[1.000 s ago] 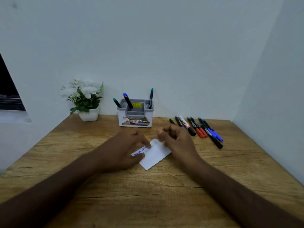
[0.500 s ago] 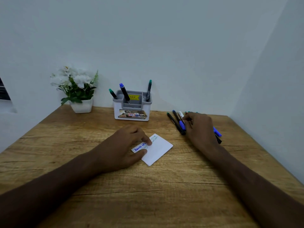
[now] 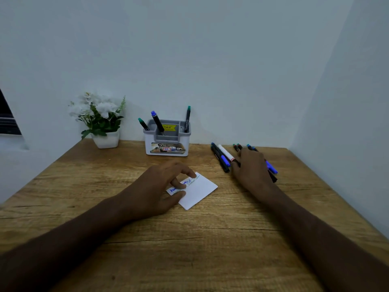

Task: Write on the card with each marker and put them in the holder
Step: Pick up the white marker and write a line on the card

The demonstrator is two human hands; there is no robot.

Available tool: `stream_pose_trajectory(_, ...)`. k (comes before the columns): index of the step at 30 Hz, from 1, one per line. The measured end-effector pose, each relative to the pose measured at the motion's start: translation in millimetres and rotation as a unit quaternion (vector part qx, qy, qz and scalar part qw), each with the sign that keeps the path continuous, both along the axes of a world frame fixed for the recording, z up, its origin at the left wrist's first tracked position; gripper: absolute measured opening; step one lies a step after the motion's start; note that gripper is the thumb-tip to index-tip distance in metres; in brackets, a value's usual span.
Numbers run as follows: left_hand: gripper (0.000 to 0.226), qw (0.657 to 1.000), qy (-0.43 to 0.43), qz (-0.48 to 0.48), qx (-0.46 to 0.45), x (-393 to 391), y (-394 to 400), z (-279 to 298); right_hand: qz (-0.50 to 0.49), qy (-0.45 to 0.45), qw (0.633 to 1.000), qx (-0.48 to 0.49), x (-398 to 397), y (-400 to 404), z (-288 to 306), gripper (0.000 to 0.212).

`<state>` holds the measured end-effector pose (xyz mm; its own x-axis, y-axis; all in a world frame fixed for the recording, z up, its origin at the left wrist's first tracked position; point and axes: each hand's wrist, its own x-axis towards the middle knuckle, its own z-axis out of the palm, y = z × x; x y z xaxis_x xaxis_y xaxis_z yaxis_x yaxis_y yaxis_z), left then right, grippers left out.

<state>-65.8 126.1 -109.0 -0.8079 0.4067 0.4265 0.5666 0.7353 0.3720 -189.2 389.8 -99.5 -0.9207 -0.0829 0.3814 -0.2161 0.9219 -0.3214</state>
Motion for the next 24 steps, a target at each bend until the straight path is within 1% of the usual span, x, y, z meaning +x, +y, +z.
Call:
stream_pose_trajectory(2,0.044,1.000,-0.003,0.009,-0.002,1,0,0,-0.006,0.005,1.000,-0.006,-2,2,0,0.022)
stream_pose_trajectory(4,0.044,1.000,-0.012,0.021,0.013,2,0,0,0.001,0.039,0.998,-0.040,-3,3,1,0.024)
stream_pose_trajectory(5,0.044,0.999,-0.015,0.028,0.019,3,0,0,0.016,0.052,0.995,-0.085,-1,3,3,0.023)
stream_pose_trajectory(6,0.045,0.999,-0.017,0.035,0.022,3,-1,-1,0.039,0.046,0.985,-0.165,4,1,5,0.022)
stream_pose_trajectory(7,0.045,0.999,-0.017,0.041,0.024,4,0,-1,0.071,0.012,0.962,-0.264,12,-3,7,0.020)
stream_pose_trajectory(8,0.045,0.998,-0.018,0.051,0.022,4,0,-1,0.107,-0.034,0.928,-0.356,23,-10,9,0.017)
stream_pose_trajectory(9,0.044,0.998,-0.019,0.064,0.020,4,0,0,0.141,-0.074,0.893,-0.421,34,-18,10,0.015)
stream_pose_trajectory(11,0.043,0.996,-0.014,0.088,0.012,4,1,0,0.196,-0.131,0.846,-0.478,53,-34,10,0.009)
stream_pose_trajectory(12,0.042,0.995,-0.011,0.097,0.007,5,2,0,0.221,-0.148,0.830,-0.491,62,-42,8,0.007)
stream_pose_trajectory(13,0.042,0.995,-0.008,0.104,0.005,7,4,0,0.243,-0.153,0.822,-0.491,68,-48,7,0.007)
stream_pose_trajectory(15,0.042,0.993,-0.008,0.114,0.024,9,5,-1,0.284,-0.147,0.832,-0.453,79,-56,2,0.009)
stream_pose_trajectory(16,0.048,0.992,-0.007,0.118,0.034,10,6,-1,0.296,-0.145,0.837,-0.436,83,-58,0,0.008)
stream_pose_trajectory(18,0.057,0.992,0.008,0.124,0.035,12,7,-3,0.307,-0.142,0.841,-0.422,88,-59,-2,0.006)
stream_pose_trajectory(20,0.059,0.991,0.018,0.126,0.032,12,8,-3,0.321,-0.142,0.842,-0.411,89,-56,-2,0.007)
stream_pose_trajectory(22,0.055,0.991,0.028,0.130,0.034,11,9,-2,0.325,-0.129,0.853,-0.386,89,-53,-2,0.008)
stream_pose_trajectory(24,0.042,0.991,0.039,0.119,0.037,11,9,-2,0.315,-0.117,0.860,-0.385,90,-53,-2,0.016)
